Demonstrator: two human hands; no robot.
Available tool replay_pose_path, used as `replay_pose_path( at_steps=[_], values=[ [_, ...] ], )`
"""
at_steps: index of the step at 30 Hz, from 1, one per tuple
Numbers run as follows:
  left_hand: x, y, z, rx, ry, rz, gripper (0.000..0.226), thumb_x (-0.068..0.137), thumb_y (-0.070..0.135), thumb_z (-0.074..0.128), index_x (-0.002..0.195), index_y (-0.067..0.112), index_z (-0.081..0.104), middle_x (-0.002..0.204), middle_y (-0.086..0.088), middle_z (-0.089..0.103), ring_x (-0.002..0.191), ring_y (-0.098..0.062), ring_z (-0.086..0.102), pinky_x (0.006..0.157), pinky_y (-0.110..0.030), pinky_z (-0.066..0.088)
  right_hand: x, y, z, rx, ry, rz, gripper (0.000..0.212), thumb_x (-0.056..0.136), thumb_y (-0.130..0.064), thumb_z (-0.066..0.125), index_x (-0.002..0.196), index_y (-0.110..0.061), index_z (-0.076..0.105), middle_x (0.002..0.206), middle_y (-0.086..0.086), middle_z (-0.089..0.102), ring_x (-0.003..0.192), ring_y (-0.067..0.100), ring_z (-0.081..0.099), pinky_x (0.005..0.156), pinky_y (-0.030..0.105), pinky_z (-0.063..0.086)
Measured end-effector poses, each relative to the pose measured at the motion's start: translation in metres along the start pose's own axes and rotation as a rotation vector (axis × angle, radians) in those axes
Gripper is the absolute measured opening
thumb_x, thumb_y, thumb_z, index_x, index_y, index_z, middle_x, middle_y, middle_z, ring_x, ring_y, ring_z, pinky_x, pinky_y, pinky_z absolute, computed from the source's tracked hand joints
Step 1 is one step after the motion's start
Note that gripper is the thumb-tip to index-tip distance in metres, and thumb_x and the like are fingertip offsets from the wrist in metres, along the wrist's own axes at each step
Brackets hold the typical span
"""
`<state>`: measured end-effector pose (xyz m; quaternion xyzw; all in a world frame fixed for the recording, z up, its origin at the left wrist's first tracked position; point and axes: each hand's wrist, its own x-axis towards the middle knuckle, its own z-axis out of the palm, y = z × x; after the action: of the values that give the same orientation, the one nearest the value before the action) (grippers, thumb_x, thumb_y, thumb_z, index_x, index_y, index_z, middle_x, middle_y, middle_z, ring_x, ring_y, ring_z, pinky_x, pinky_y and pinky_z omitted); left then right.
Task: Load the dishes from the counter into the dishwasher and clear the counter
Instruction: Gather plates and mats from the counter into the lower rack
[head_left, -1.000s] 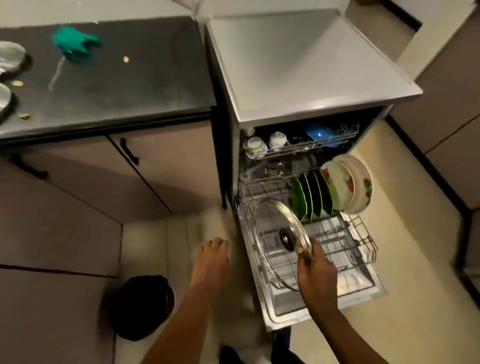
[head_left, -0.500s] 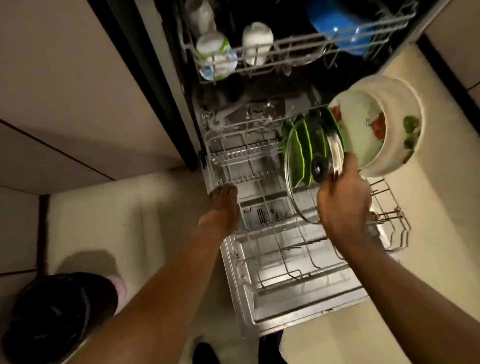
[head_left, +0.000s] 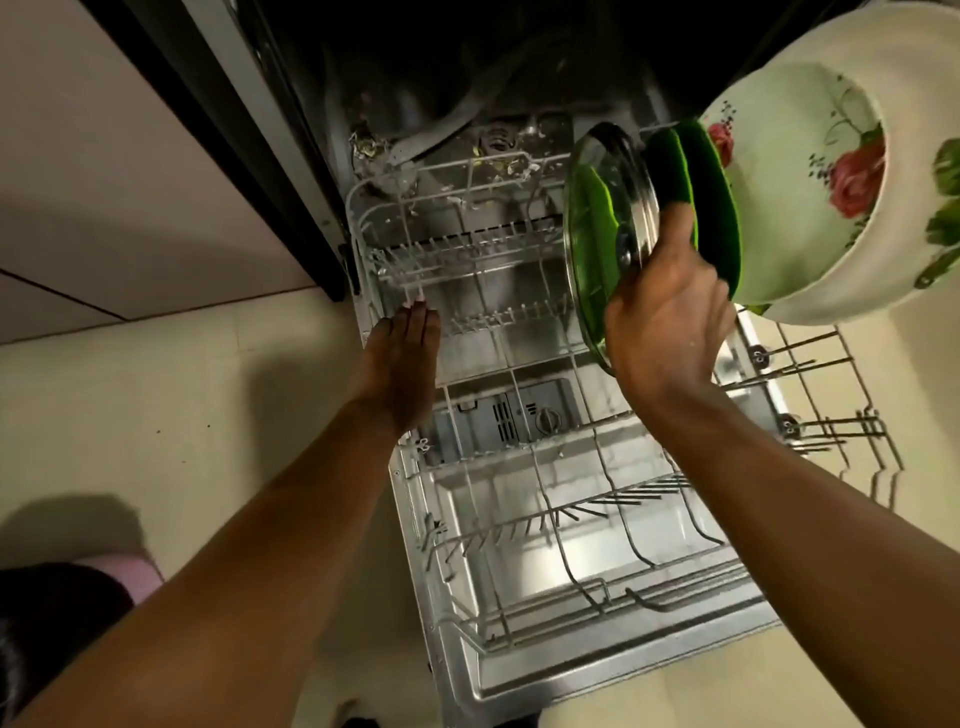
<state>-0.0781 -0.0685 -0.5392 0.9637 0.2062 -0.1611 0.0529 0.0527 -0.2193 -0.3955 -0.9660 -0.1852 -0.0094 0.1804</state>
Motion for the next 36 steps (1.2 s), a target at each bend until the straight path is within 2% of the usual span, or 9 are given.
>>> replay_pose_path(
  at_steps=[4,8,13,17,21,27,29,31,36],
  values=[
    [0.003,-0.001,0.005,0.030,0.007,0.005,0.082,0.088,0.022,0.057,0.152,0.004,0.009,0.160,-0.015,0.012,0.147,-0.028,0.015,0.116,-0.040,0.017,0.018,-0.005,0.008,-0.010,-0.022,-0.014,0.035,0.091,0.001,0.052,0.123,-0.009,0.040,0.093,0.014,0.067,0.088,0.036,0.063,0.073,0.037,0.038],
    [0.004,-0.002,0.008,0.028,0.012,0.008,0.083,0.086,0.019,0.057,0.151,0.003,0.009,0.159,-0.017,0.012,0.146,-0.030,0.018,0.115,-0.039,0.018,0.039,-0.019,0.019,0.024,-0.016,-0.022,0.040,0.090,0.004,0.052,0.125,-0.011,0.040,0.096,0.014,0.065,0.092,0.036,0.062,0.079,0.045,0.044],
    [0.002,-0.003,0.011,0.075,0.016,0.015,0.082,0.089,0.025,0.051,0.152,0.003,0.003,0.160,-0.017,0.008,0.146,-0.029,0.017,0.116,-0.040,0.018,0.040,-0.021,0.015,0.117,0.070,-0.033,0.044,0.087,0.001,0.058,0.126,-0.009,0.042,0.100,0.013,0.068,0.092,0.035,0.065,0.083,0.046,0.053],
    [0.001,-0.003,0.012,0.051,0.020,0.014,0.083,0.090,0.023,0.051,0.152,0.004,0.001,0.160,-0.016,0.005,0.147,-0.029,0.015,0.117,-0.040,0.014,0.034,-0.015,0.012,0.167,0.132,-0.033,0.040,0.088,-0.003,0.058,0.125,-0.009,0.044,0.099,0.013,0.069,0.088,0.036,0.066,0.076,0.051,0.055],
    [0.001,-0.003,0.011,0.056,0.018,0.007,0.082,0.092,0.023,0.048,0.152,0.005,-0.004,0.161,-0.015,0.000,0.148,-0.028,0.011,0.118,-0.039,0.011,0.036,-0.014,0.016,0.161,0.090,-0.004,0.037,0.089,0.000,0.055,0.123,-0.007,0.044,0.102,0.014,0.068,0.091,0.033,0.065,0.081,0.042,0.055],
    [0.001,-0.003,0.010,0.076,0.013,0.013,0.081,0.093,0.025,0.048,0.152,0.004,-0.003,0.161,-0.017,0.003,0.146,-0.030,0.016,0.118,-0.041,0.016,0.033,-0.011,0.014,0.143,0.090,-0.056,0.042,0.088,0.002,0.056,0.127,-0.010,0.043,0.094,0.009,0.066,0.085,0.031,0.065,0.077,0.045,0.055],
    [0.001,-0.003,0.009,0.096,0.016,0.018,0.079,0.093,0.026,0.046,0.152,0.003,0.000,0.160,-0.018,0.006,0.145,-0.030,0.020,0.117,-0.040,0.020,0.030,-0.005,0.013,0.143,0.091,-0.043,0.045,0.089,0.001,0.054,0.131,-0.012,0.042,0.092,0.008,0.067,0.081,0.030,0.066,0.074,0.042,0.055],
    [0.001,-0.002,0.008,0.119,0.018,0.021,0.079,0.093,0.027,0.044,0.152,0.003,-0.001,0.160,-0.018,0.006,0.144,-0.030,0.022,0.116,-0.040,0.022,0.027,-0.001,0.014,0.146,0.098,-0.023,0.051,0.090,0.001,0.053,0.136,-0.014,0.039,0.091,0.009,0.069,0.078,0.031,0.067,0.071,0.046,0.057],
    [0.001,-0.001,0.006,0.156,0.003,0.015,0.079,0.095,0.030,0.043,0.152,0.003,-0.005,0.160,-0.018,0.005,0.144,-0.030,0.022,0.115,-0.040,0.022,0.023,-0.003,0.020,0.128,0.071,-0.023,0.045,0.089,0.004,0.053,0.131,-0.010,0.041,0.093,0.010,0.066,0.084,0.032,0.066,0.075,0.048,0.056]
  ],
)
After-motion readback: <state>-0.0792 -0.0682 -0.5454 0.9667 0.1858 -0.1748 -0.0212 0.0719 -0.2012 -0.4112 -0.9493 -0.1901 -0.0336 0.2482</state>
